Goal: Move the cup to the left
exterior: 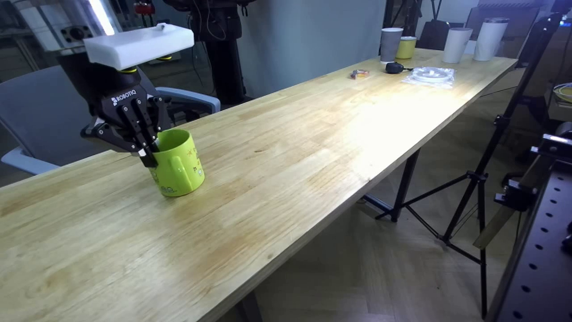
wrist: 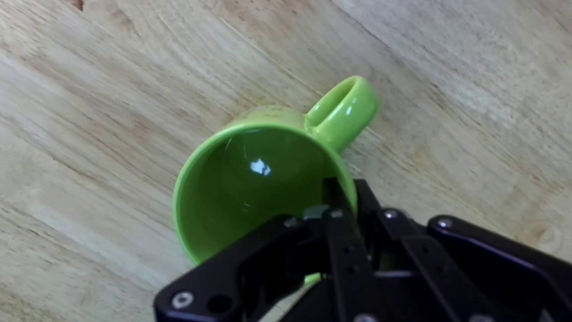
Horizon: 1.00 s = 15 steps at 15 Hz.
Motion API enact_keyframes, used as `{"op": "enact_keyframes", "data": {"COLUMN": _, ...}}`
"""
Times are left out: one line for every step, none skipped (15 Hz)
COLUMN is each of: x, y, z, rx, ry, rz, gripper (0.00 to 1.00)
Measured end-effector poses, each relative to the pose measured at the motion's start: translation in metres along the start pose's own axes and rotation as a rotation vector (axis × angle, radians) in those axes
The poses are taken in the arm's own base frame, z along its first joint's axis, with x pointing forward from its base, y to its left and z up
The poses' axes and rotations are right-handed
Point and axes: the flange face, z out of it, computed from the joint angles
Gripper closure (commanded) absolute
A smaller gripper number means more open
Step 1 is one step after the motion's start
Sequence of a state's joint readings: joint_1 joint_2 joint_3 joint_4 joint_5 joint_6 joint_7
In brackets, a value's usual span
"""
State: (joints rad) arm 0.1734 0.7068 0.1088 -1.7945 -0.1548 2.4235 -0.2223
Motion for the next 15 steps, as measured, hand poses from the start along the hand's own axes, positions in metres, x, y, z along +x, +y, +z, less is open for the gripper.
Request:
{"op": "enact_keyframes", "data": {"x": 0.0, "y": 0.0, "z": 0.0, "rx": 0.0, "ry": 0.0, "rz": 0.0, "gripper": 0.66}}
{"op": "enact_keyframes", "data": {"x": 0.0, "y": 0.0, "z": 0.0, "rx": 0.001, "ry": 0.0, "rz": 0.001, "gripper": 0.64}}
{"op": "enact_keyframes", "data": {"x": 0.0, "y": 0.001, "z": 0.0, "rx": 0.001, "ry": 0.0, "rz": 0.003, "gripper": 0.59}}
{"op": "enact_keyframes", "data": {"x": -0.001, "y": 0.002, "z": 0.0, "rx": 0.0, "ry": 0.0, "rz": 0.005, "gripper": 0.53}}
{"op": "enact_keyframes", "data": {"x": -0.001, "y": 0.004, "z": 0.0, "rx": 0.0, "ry": 0.0, "rz": 0.008, "gripper": 0.45}}
{"op": "enact_keyframes", "data": {"x": -0.002, "y": 0.007, "z": 0.0, "rx": -0.002, "ry": -0.004, "rz": 0.011, "gripper": 0.38}}
{"op": "enact_keyframes", "data": {"x": -0.002, "y": 0.009, "z": -0.001, "rx": -0.005, "ry": -0.009, "rz": 0.014, "gripper": 0.31}}
{"op": "enact_keyframes", "data": {"x": -0.003, "y": 0.012, "z": -0.001, "rx": -0.007, "ry": -0.017, "rz": 0.017, "gripper": 0.25}}
{"op": "enact_keyframes", "data": {"x": -0.004, "y": 0.015, "z": -0.002, "rx": -0.009, "ry": -0.025, "rz": 0.02, "gripper": 0.19}}
{"op": "enact_keyframes", "data": {"x": -0.004, "y": 0.017, "z": -0.003, "rx": -0.011, "ry": -0.034, "rz": 0.023, "gripper": 0.11}}
{"op": "enact_keyframes", "data": {"x": -0.004, "y": 0.019, "z": -0.004, "rx": -0.013, "ry": -0.042, "rz": 0.025, "gripper": 0.05}}
{"op": "enact_keyframes", "data": {"x": -0.003, "y": 0.021, "z": -0.007, "rx": -0.016, "ry": -0.048, "rz": 0.026, "gripper": 0.01}}
{"op": "enact_keyframes", "data": {"x": -0.001, "y": 0.022, "z": -0.01, "rx": -0.018, "ry": -0.053, "rz": 0.026, "gripper": 0.0}}
{"op": "enact_keyframes", "data": {"x": 0.001, "y": 0.023, "z": -0.015, "rx": -0.019, "ry": -0.057, "rz": 0.027, "gripper": 0.0}}
{"op": "enact_keyframes", "data": {"x": 0.005, "y": 0.025, "z": -0.021, "rx": -0.02, "ry": -0.06, "rz": 0.028, "gripper": 0.0}}
